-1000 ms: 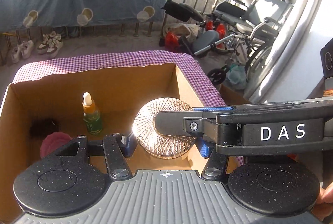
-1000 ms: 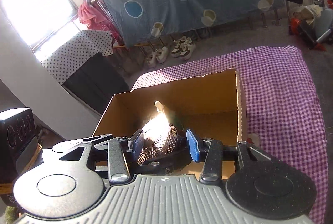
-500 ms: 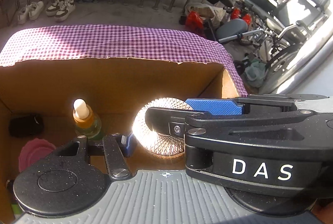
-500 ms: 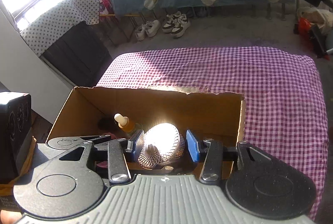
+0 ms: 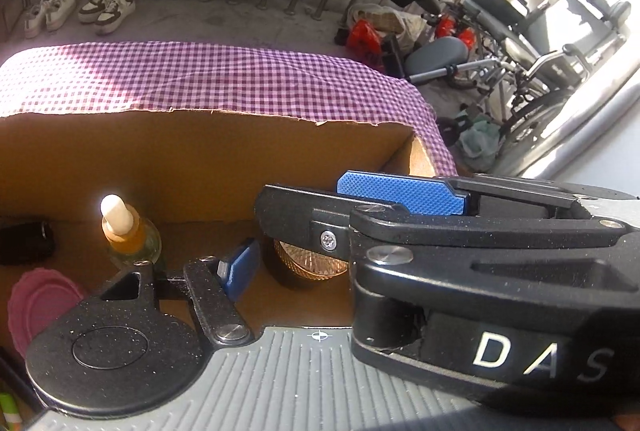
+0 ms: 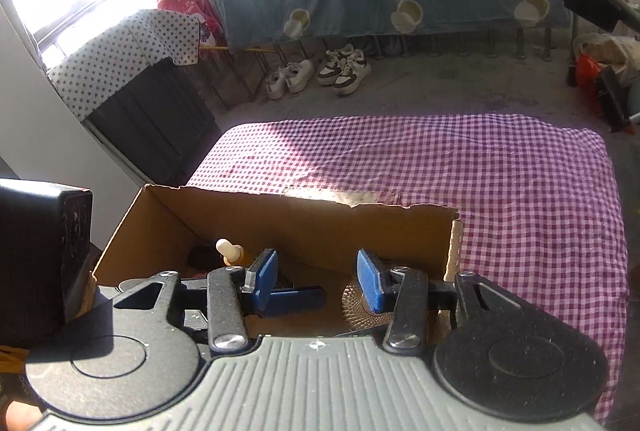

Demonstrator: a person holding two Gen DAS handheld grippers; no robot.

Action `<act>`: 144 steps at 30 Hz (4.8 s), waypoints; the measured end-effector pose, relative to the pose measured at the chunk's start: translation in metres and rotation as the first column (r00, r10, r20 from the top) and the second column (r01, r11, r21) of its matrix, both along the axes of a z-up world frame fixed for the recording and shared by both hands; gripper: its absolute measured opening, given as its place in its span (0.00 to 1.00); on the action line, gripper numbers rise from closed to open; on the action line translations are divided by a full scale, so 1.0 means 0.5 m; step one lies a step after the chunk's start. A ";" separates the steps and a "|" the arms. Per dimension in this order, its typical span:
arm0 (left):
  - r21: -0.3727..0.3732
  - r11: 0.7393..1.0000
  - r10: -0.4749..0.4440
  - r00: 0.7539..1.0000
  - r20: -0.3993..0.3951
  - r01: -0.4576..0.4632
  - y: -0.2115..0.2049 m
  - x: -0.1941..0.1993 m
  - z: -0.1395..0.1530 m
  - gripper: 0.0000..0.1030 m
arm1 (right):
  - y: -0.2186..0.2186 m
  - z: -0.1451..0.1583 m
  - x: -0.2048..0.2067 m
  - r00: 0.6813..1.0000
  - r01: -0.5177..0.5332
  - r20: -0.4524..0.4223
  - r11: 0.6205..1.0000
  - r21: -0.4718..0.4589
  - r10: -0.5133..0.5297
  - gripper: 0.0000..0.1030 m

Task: Organize rigid objects
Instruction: 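Lift the gold jar into the box and open the right gripper, then reach the right gripper to the white plug adapter and grasp it, then carry the plug adapter into the box and open the right gripper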

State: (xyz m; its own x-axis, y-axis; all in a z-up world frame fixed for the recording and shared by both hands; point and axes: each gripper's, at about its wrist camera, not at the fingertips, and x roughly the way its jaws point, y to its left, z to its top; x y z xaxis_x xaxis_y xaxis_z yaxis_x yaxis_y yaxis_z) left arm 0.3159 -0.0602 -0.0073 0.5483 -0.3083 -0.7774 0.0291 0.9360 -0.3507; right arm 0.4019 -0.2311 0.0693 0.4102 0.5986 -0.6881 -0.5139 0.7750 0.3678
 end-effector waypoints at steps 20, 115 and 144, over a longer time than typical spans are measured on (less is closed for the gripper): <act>0.039 0.984 -0.180 0.961 0.209 0.176 -0.006 -0.297 0.138 0.96 | -0.197 0.101 -0.382 0.981 0.146 0.048 0.883 0.447 -0.186 0.50; 0.164 0.946 -0.302 0.946 0.118 0.281 0.012 -0.428 -0.119 0.37 | -0.140 -0.222 -0.490 0.836 0.461 -0.467 0.829 0.316 -0.287 0.40; 0.232 0.945 -0.275 0.943 0.189 0.229 0.003 -0.453 -0.060 0.25 | -0.121 -0.159 -0.495 0.880 0.424 -0.383 0.828 0.368 -0.280 0.41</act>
State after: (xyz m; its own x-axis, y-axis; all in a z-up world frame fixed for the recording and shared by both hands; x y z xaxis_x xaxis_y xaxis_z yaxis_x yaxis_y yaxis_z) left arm 0.0895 -0.0587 -0.0372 0.6346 -0.3058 -0.7098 0.3266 0.9385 -0.1124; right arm 0.1545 -0.2915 -0.0101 0.4672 0.7150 -0.5201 -0.0451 0.6068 0.7936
